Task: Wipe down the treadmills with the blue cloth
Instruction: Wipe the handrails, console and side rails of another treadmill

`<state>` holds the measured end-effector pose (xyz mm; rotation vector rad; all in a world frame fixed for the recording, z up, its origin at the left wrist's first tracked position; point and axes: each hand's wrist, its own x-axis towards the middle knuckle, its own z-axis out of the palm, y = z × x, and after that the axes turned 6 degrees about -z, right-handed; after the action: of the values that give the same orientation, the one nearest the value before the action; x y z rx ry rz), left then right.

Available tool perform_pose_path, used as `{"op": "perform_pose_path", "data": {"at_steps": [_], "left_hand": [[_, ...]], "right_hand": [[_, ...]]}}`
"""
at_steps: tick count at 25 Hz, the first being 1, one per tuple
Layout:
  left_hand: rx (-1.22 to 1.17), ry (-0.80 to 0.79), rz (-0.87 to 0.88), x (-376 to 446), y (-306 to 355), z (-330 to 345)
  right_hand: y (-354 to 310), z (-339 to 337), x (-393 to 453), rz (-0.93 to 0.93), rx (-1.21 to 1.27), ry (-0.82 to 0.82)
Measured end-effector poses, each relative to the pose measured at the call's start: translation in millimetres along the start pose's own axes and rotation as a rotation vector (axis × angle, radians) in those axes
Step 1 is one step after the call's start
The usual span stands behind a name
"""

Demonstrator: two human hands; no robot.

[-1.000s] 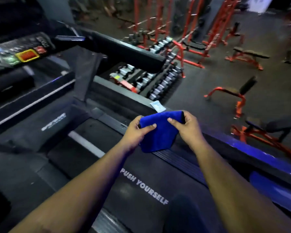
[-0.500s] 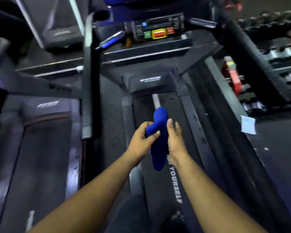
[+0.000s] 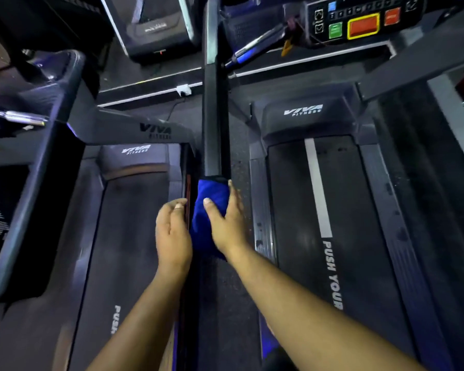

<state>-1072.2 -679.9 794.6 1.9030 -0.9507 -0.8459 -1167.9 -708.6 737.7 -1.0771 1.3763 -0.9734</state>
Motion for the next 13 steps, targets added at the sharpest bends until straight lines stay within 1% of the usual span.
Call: {"op": "perform_pose_path", "data": {"at_steps": [2, 4, 5, 7, 9, 10, 11, 12, 13], "left_hand": [[0.058, -0.138, -0.074, 27, -9, 14], [0.006, -0.275, -0.141, 41, -1, 36], [-0.030, -0.309, -0.150, 47, 4, 46], [-0.061, -0.314, -0.143, 60, 11, 57], [-0.068, -0.312, -0.143, 71, 15, 63], [-0.066, -0.312, -0.154, 74, 17, 65], [-0.064, -0.302, -0.155, 80, 18, 69], [-0.034, -0.278, -0.144, 88, 24, 77], [0.032, -0.241, -0.119, 97, 32, 85]], "right_hand": [[0, -5, 40, -0.056, 0.079, 0.004], [7, -10, 70, -0.050, 0.212, 0.011], [15, -7, 71, -0.046, 0.257, 0.032], [36, 8, 46, -0.025, 0.272, 0.054], [44, 8, 29, -0.033, 0.231, 0.005], [41, 5, 40, -0.025, 0.224, 0.000], [30, 2, 68, -0.006, 0.242, 0.036], [14, 0, 110, 0.001, 0.239, 0.088], [-12, -5, 157, 0.022, 0.174, 0.130]]}}
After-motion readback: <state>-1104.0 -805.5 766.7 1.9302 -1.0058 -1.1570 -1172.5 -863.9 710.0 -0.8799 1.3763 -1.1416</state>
